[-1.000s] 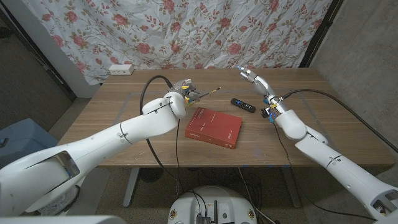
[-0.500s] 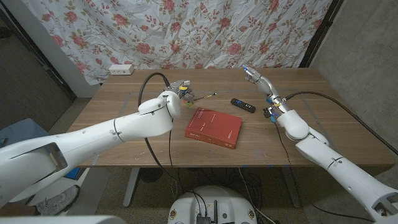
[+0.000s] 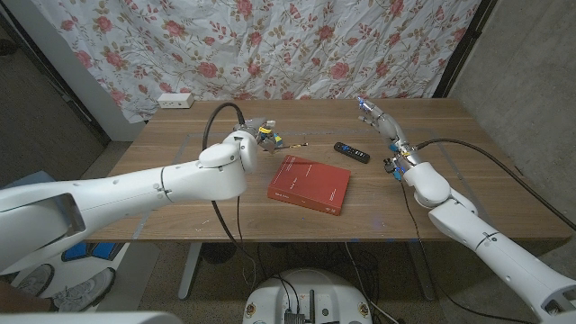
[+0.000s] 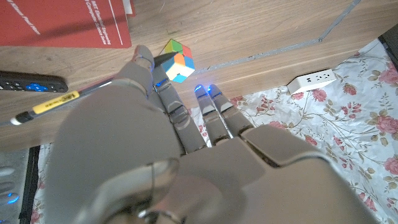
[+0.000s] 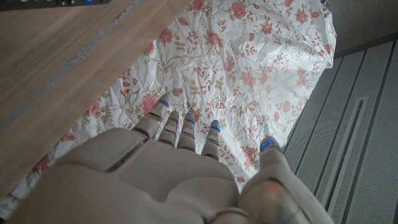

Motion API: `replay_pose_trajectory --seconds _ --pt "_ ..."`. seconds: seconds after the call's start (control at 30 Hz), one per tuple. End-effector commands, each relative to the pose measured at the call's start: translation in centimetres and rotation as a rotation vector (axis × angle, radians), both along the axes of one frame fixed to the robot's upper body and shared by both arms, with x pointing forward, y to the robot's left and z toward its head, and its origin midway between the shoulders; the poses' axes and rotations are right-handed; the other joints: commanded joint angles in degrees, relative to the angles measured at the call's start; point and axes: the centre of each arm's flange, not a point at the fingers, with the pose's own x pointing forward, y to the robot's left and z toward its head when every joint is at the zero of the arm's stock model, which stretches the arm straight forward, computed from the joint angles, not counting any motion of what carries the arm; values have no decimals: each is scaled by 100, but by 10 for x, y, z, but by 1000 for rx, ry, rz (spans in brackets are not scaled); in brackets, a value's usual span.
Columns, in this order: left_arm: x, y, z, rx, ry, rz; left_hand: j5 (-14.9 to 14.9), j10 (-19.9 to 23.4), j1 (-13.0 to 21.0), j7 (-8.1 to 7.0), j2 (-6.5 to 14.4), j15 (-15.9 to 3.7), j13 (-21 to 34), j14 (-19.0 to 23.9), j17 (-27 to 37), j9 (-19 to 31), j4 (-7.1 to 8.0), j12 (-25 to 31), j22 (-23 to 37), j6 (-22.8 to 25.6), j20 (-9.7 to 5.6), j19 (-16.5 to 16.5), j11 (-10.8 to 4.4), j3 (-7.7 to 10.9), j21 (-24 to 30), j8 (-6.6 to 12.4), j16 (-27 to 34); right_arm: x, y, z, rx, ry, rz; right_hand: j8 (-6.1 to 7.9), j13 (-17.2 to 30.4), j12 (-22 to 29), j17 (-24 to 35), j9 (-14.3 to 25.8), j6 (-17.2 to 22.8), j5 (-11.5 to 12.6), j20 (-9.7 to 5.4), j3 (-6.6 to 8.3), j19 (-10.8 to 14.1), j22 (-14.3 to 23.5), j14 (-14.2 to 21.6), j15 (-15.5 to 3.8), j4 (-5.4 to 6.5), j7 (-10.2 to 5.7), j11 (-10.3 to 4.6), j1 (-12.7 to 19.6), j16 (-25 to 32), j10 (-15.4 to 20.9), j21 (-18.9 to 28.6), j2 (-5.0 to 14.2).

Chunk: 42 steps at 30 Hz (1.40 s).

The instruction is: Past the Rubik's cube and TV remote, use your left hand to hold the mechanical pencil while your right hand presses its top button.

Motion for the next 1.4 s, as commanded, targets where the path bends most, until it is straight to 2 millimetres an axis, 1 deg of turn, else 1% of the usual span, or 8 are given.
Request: replay_pose_trajectory --seconds 0.03,0.2,0.4,0.6,0.63,0.73,0.93,1.4 --pt "1 3 -8 80 19 31 24 63 -13 -38 40 -885 35 -32 5 14 2 35 23 15 -171 -24 -70 -39 -9 41 3 6 -11 -12 84 89 20 22 -5 -25 16 -5 -5 11 -58 -33 7 19 -10 -30 19 125 4 -21 14 25 2 116" --pt "4 2 -14 101 32 30 24 56 -18 -56 41 -883 35 -32 7 25 5 34 22 -20 -165 -32 -70 -44 -8 35 7 8 -14 -13 96 98 16 22 -5 -30 15 -5 -14 10 -68 -41 7 18 -3 -24 32 159 19 -39 16 27 -1 116" --pt "8 -1 -22 121 36 31 24 48 -20 -61 40 -884 35 -32 8 29 5 31 21 -20 -167 -39 -70 -48 -9 40 9 10 -16 -15 106 104 13 23 -6 -28 14 -5 -20 9 -74 -45 10 18 5 -24 42 158 10 -50 18 47 -1 119" --pt "11 -4 -24 129 34 31 24 36 -22 -64 40 -888 35 -34 9 41 4 28 20 -31 -167 -49 -71 -52 -8 44 11 13 -21 -18 124 130 27 32 -6 -28 10 -5 -5 10 -75 -46 17 18 17 -34 46 158 13 -51 21 62 -1 125" --pt "11 -5 -24 131 37 30 24 29 -23 -93 38 -888 36 -35 9 46 3 27 20 -41 -171 -52 -71 -55 -8 45 11 14 -21 -19 128 135 28 33 -6 -28 9 -5 -2 11 -78 -45 20 18 16 -36 46 157 13 -51 20 63 0 127" --pt "12 -5 -26 139 38 31 25 7 -21 -93 35 -890 35 -36 9 53 1 20 20 -45 -170 -66 -71 -57 -10 49 12 15 -24 -22 132 146 21 35 -6 -36 8 -5 -1 11 -80 -46 18 18 -6 -42 52 157 13 -54 11 53 -3 133" --pt "13 -6 -29 160 52 40 26 -12 -19 -109 33 -894 35 -40 10 61 -1 16 19 -69 -168 -81 -73 -60 -12 47 12 17 -29 -26 141 183 18 28 -7 -45 7 -5 -25 10 -83 -53 6 18 -23 -31 70 199 19 -73 4 48 -10 139" --pt "20 -7 -39 196 78 36 25 -103 -27 -132 -6 -884 35 -81 6 88 -6 2 16 -160 -158 -166 -73 -85 -29 40 1 21 -33 -33 151 223 8 32 -6 -44 0 -5 -31 13 -99 -50 6 18 -8 -37 81 233 28 -73 8 74 -12 159"
